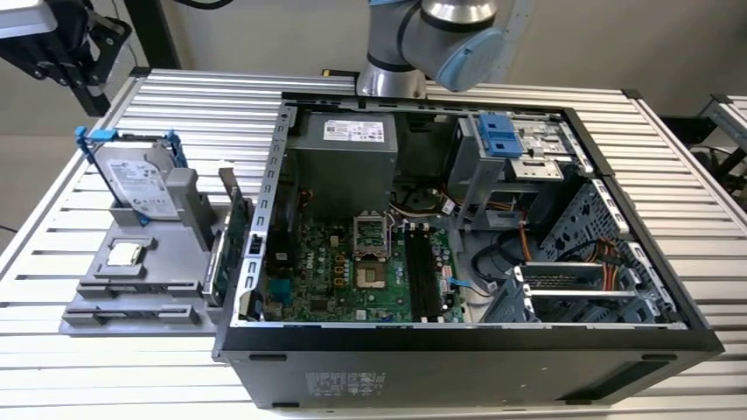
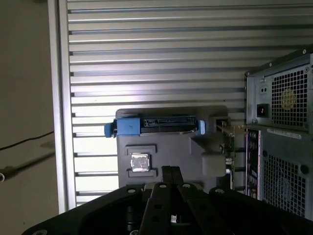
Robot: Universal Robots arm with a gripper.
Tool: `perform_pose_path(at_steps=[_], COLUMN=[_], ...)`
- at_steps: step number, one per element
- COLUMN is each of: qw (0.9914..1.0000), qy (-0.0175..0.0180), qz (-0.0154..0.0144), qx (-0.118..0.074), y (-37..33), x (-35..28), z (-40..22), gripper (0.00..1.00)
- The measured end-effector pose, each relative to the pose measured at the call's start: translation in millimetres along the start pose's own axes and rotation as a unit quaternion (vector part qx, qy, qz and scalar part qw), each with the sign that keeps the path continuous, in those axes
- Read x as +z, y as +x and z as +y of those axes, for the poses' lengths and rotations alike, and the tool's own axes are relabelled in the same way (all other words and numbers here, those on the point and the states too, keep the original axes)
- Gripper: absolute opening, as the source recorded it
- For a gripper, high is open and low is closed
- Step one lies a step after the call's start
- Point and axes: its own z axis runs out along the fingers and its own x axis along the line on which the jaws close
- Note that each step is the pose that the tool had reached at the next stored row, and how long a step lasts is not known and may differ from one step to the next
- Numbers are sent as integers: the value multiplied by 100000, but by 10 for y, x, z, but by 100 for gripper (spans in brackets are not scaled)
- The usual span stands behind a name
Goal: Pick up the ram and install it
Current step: 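Reach for the ram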
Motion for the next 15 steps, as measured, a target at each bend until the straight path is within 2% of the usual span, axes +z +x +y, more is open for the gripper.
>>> perform_pose_path(at_steps=[7,12,15], qw=[100000,100000,100000], qy=[0,3,-4], qz=[7,15,4], qx=[-5,-13,-7], y=[100,105,103], x=[-1,-2,-3], z=[-4,-7,-50], gripper=[0,0,0])
